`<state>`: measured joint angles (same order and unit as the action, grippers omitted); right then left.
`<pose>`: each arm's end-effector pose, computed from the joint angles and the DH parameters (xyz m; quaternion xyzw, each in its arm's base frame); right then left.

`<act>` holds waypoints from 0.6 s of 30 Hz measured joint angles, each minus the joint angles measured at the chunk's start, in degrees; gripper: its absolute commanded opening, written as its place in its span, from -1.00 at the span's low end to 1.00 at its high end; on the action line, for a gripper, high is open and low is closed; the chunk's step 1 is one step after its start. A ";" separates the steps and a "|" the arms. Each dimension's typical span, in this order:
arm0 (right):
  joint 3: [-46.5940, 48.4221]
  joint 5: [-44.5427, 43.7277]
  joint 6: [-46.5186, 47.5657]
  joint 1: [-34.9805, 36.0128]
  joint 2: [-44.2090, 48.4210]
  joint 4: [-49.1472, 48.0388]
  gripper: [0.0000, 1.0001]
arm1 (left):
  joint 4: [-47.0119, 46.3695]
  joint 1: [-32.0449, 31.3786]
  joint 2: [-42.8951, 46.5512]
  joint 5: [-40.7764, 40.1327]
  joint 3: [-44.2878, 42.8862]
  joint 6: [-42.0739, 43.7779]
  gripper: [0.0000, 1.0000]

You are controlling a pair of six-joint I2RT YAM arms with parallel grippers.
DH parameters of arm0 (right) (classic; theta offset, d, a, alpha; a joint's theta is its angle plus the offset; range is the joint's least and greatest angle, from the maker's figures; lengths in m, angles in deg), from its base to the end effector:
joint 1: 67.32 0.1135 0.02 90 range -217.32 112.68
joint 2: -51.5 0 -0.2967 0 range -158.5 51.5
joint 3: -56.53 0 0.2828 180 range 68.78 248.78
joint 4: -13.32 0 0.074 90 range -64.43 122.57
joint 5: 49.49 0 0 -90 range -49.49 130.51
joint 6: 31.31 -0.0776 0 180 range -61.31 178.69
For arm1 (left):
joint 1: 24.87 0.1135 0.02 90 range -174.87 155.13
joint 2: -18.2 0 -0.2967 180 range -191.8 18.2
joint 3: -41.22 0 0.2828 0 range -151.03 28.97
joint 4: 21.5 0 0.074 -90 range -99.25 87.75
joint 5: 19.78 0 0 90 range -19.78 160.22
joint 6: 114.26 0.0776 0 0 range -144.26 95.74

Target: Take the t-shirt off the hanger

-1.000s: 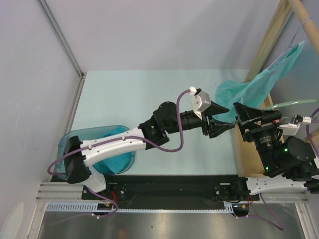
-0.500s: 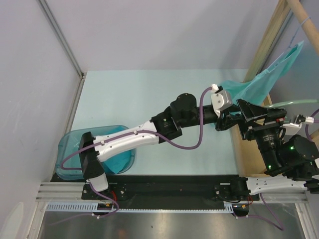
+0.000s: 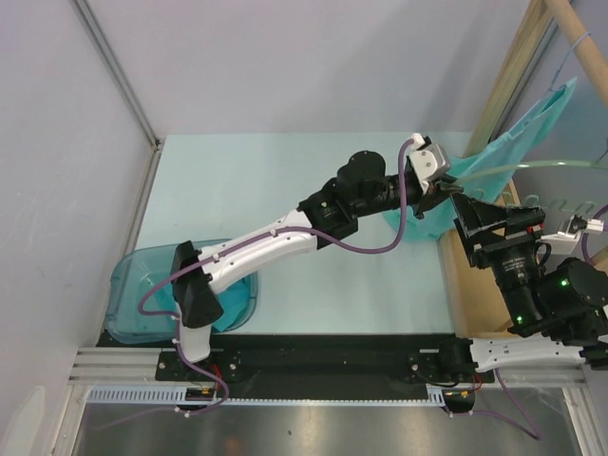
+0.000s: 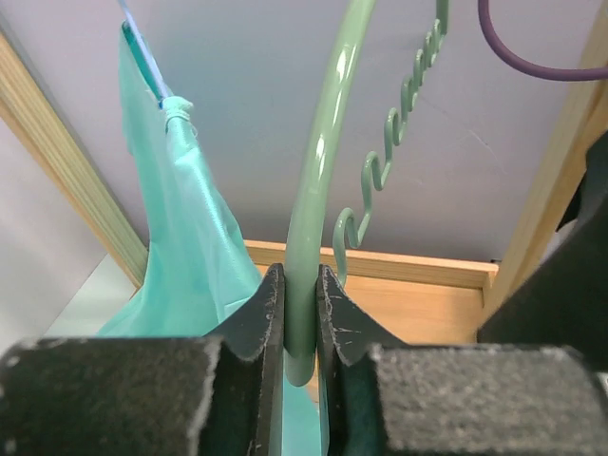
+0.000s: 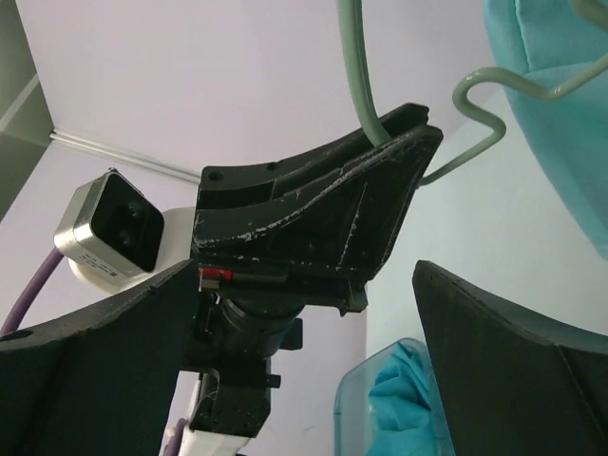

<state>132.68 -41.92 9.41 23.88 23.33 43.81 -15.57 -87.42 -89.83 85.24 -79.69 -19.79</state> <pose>0.0763 0.0297 0.4890 0.3370 0.6055 0.4392 0.5718 0.2289 -0.4844 0.4767 0.4444 0.4940 -0.4361 0.6069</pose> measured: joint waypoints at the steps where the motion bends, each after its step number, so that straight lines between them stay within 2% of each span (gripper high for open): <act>1: 0.17 0.00 0.48 -0.13 -0.04 0.17 0.99 | -0.09 0.02 0.07 0.37 0.04 -0.04 -0.64; 4: 1.38 0.02 3.69 -0.74 -0.87 0.22 0.99 | -1.95 -0.07 0.81 1.51 2.08 -0.63 -0.34; 5: 2.01 -0.04 5.29 -1.07 -1.53 -0.11 0.99 | -2.23 -0.07 1.66 1.81 3.80 -0.68 -0.17; 10: 3.80 0.24 13.75 -4.15 -5.51 -5.29 0.99 | -2.54 -0.02 6.71 4.70 14.23 -2.49 0.28; 15: -2.32 8.13 23.10 -8.13 -4.98 -20.06 0.99 | -2.91 -0.02 13.03 7.28 23.47 -6.01 0.40; 18: -1.90 10.36 26.34 -9.22 -6.86 -23.65 0.99 | -2.78 -0.07 17.57 6.49 26.38 -8.26 0.43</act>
<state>130.78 -31.56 35.75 14.66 16.47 20.16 -18.35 -87.48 -72.26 91.73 -53.31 -28.05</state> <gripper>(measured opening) 0.994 0.699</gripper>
